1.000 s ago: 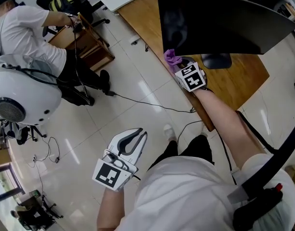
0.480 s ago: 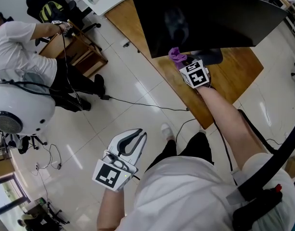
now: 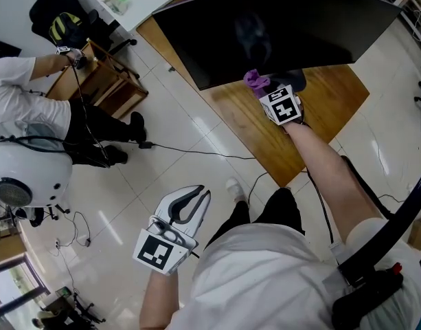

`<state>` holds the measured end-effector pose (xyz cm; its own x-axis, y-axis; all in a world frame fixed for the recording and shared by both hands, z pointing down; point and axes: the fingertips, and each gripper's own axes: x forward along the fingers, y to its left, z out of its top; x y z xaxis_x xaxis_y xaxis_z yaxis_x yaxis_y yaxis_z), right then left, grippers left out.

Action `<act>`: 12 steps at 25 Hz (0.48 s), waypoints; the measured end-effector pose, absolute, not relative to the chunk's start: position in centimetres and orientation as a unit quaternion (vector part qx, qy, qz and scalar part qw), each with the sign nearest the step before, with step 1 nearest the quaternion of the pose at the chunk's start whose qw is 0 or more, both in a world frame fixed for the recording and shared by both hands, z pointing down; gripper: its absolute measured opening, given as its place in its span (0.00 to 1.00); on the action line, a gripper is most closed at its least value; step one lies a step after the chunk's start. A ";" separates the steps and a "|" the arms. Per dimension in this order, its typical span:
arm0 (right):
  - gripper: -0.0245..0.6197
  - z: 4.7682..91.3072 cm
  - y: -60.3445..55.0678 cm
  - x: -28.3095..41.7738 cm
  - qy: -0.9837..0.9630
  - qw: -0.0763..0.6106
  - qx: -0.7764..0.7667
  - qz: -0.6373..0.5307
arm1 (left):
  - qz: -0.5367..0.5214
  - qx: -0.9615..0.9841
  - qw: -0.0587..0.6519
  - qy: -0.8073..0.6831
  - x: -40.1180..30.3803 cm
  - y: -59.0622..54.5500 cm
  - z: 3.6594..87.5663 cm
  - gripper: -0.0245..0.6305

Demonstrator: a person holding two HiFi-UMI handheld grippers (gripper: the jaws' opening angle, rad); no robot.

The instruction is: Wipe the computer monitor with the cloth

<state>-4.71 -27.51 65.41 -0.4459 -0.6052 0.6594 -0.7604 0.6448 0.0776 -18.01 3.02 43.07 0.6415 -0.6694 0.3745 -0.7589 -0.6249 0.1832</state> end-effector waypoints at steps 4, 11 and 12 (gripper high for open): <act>0.11 65.5 -28.1 -2.7 -0.842 0.336 0.406 0.115 | 0.138 0.894 0.162 -0.394 -16.0 2.2 43.0 0.15; 0.11 65.7 -29.1 0.7 -0.835 0.342 0.412 0.124 | 0.139 0.896 0.162 -0.388 -13.1 0.5 42.4 0.14; 0.11 65.7 -29.3 1.2 -0.835 0.341 0.413 0.123 | 0.140 0.896 0.162 -0.388 -12.8 0.3 42.4 0.14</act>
<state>1.15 -29.33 65.73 -0.4256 -0.6060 0.6720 -0.7744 0.6281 0.0760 -12.76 0.31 42.39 0.6600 -0.6502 0.3764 -0.7409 -0.6462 0.1830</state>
